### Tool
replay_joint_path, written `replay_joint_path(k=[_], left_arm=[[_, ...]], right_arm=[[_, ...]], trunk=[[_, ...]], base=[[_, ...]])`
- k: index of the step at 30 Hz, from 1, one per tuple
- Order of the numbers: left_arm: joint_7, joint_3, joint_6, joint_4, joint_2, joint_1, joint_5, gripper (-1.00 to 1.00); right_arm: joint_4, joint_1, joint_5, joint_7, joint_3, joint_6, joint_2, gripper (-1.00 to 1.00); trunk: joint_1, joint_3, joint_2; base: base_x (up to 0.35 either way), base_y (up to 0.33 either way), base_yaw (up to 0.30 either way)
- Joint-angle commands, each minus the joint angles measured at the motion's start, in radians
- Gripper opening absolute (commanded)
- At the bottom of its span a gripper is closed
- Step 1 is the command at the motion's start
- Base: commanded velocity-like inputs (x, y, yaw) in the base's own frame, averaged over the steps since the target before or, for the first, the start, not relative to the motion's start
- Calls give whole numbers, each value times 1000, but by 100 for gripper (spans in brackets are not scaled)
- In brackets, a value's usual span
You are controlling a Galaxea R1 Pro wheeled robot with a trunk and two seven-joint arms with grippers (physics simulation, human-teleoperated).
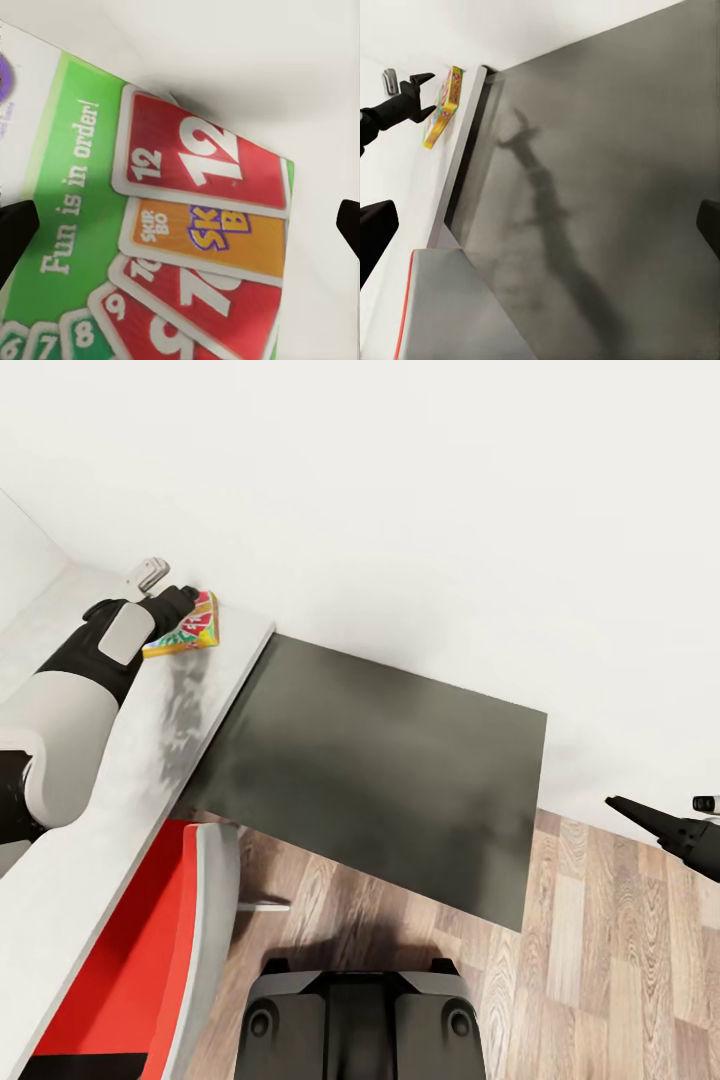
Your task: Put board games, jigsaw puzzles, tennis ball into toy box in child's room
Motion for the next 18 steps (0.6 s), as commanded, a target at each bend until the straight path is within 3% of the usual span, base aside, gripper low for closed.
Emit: replay_joint_path(k=[1,18], left_arm=[[8,0,5,77,0,0,8,100],[4,10,10,-8,66,19,10,100]], right_arm=[[0,-1,0,3,-1,5,0,100],[1,-1,0,2,6,5,8,100]], trunk=[[1,-1,-1],[1,-1,-1]], base=[[0,0,-22],[0,0,-5]])
